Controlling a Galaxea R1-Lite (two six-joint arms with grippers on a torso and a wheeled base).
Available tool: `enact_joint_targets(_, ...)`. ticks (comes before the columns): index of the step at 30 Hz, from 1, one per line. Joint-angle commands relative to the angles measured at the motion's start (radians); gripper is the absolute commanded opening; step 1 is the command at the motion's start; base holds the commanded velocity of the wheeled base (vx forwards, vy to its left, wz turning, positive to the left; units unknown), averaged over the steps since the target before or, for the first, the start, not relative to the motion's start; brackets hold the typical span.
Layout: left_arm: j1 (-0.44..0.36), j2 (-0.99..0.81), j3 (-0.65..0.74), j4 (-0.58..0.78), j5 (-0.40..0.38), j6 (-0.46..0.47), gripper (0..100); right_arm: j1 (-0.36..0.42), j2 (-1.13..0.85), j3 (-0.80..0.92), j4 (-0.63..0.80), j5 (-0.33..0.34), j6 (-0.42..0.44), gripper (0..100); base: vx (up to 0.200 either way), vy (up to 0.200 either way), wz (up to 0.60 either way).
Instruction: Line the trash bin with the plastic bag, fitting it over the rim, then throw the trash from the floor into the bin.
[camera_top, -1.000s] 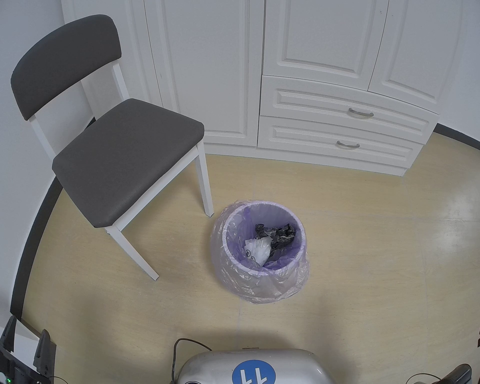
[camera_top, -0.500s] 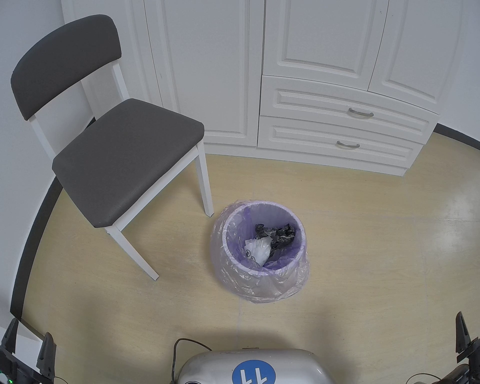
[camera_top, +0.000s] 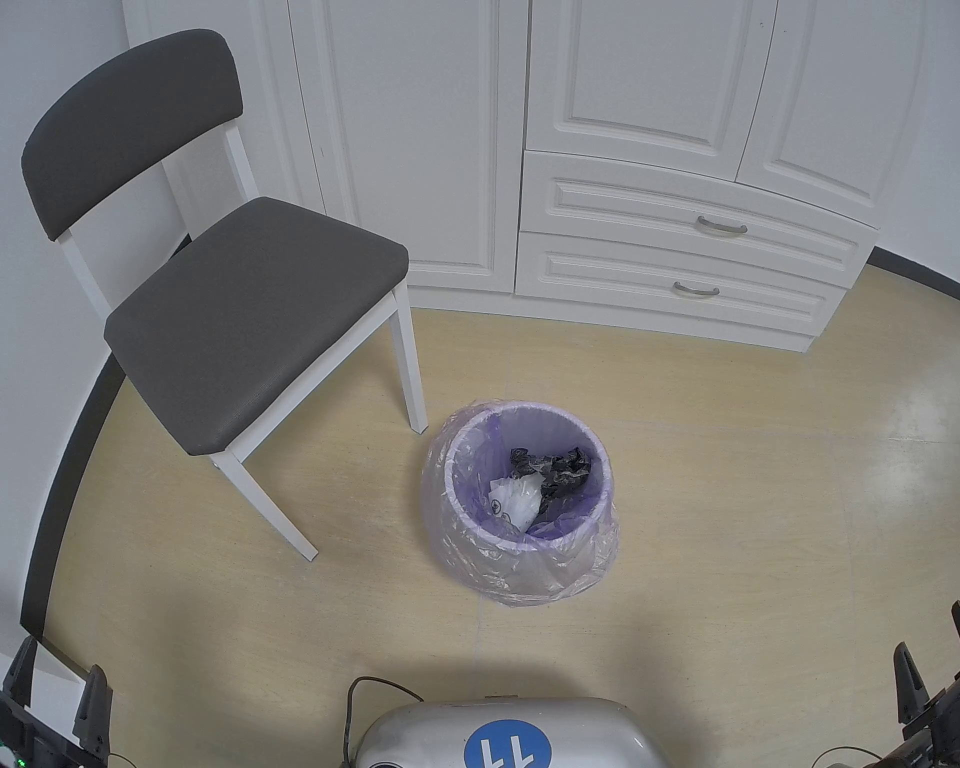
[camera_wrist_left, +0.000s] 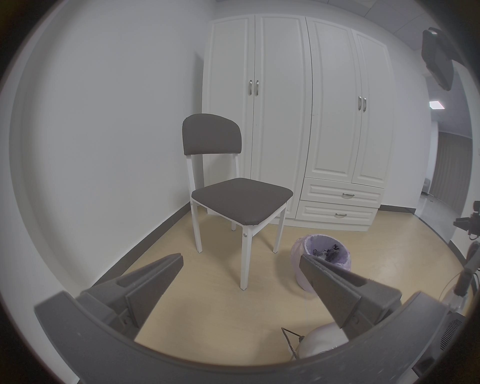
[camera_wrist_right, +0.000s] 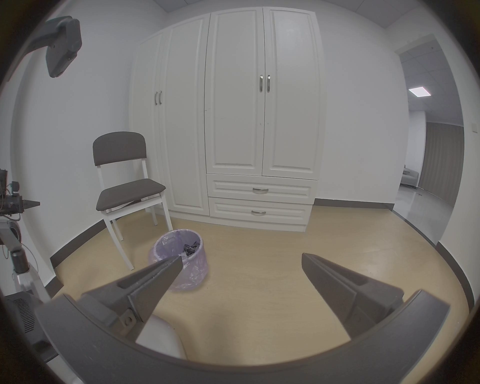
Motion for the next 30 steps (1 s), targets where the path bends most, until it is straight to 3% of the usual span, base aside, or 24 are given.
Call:
enact_joint_targets(1, 0.0, -0.013, 0.015, -0.001, 0.0, -0.001, 100, 0.0, -0.013, 0.018, 0.0, 0.004, 0.001, 100, 0.0, 0.0, 0.0)
enact_joint_targets(7, 0.0, -0.013, 0.015, 0.001, 0.0, -0.001, 100, 0.0, -0.013, 0.018, 0.0, 0.017, -0.002, 100, 0.0, 0.0, 0.0)
enact_joint_targets(10, 0.0, -0.013, 0.015, -0.001, 0.0, -0.001, 100, 0.0, -0.013, 0.007, 0.092, 0.011, 0.004, 100, 0.0, 0.0, 0.0)
enact_joint_targets(30, 0.0, -0.013, 0.016, -0.002, 0.0, -0.005, 100, 0.002, -0.013, 0.018, 0.063, -0.012, 0.047, 100, 0.0, 0.0, 0.0)
